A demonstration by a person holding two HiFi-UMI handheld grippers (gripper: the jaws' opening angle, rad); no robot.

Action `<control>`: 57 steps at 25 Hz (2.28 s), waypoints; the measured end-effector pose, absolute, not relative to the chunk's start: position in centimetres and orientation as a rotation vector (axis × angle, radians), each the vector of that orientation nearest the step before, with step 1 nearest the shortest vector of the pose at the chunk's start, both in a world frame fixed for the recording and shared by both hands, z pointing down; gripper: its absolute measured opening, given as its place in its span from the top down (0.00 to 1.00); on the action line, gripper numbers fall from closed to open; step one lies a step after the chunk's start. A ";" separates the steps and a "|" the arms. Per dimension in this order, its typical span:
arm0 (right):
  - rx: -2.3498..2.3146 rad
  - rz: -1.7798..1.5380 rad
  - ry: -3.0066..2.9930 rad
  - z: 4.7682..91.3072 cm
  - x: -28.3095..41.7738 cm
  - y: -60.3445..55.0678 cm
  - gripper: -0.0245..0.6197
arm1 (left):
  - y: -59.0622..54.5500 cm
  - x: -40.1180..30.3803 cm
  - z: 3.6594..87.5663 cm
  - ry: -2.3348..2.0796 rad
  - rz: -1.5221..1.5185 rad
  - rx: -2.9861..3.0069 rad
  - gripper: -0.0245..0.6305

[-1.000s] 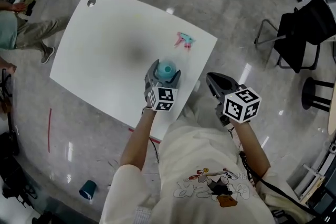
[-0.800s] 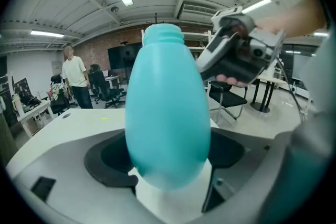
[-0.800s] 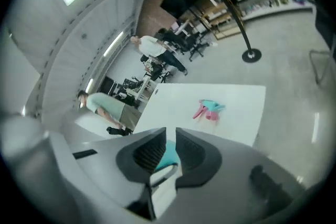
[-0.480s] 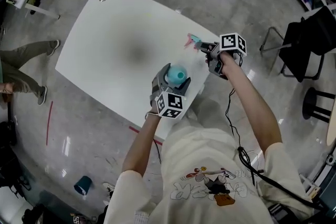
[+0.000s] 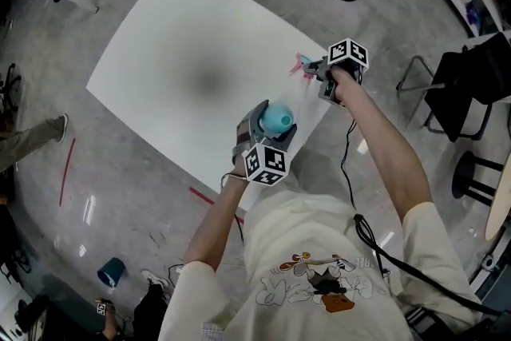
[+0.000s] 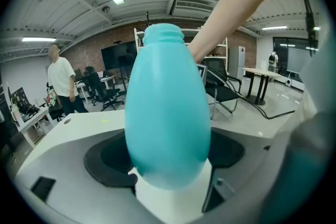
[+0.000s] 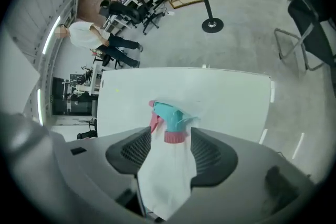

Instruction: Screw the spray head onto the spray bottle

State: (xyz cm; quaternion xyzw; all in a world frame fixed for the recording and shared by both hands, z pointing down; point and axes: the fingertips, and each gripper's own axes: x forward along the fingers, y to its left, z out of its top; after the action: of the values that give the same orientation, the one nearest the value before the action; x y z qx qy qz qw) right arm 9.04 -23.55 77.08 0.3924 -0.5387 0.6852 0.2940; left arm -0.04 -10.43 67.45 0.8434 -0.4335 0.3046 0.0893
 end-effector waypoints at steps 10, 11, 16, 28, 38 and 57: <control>1.049 1.755 -1.351 78.4 8.7 -23.2 0.62 | -10.1 -2.0 67.1 -1.303 0.926 2.474 0.33; 1.050 1.760 -1.349 78.3 8.5 -23.3 0.62 | -10.1 -2.0 67.2 -1.303 0.929 2.470 0.33; 1.064 1.735 -1.327 78.3 7.9 -23.6 0.62 | -10.8 -1.5 67.6 -1.294 0.910 2.466 0.33; 1.074 1.533 -1.368 78.7 7.6 -21.5 0.75 | -10.1 -1.7 67.7 -1.273 0.938 2.443 0.33; 1.031 1.271 -1.843 69.4 2.6 -23.7 0.75 | -11.2 -1.7 66.6 -1.286 0.937 2.421 0.33; 0.974 0.478 -2.864 32.0 -0.8 -22.2 0.75 | -13.9 -0.4 59.6 -1.240 0.981 2.307 0.33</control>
State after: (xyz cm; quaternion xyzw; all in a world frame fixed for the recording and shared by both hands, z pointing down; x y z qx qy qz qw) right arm -0.77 -22.25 32.04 0.3178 -0.9344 0.1560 0.0394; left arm -0.35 -13.87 59.60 0.8125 -0.4369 0.3456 0.1717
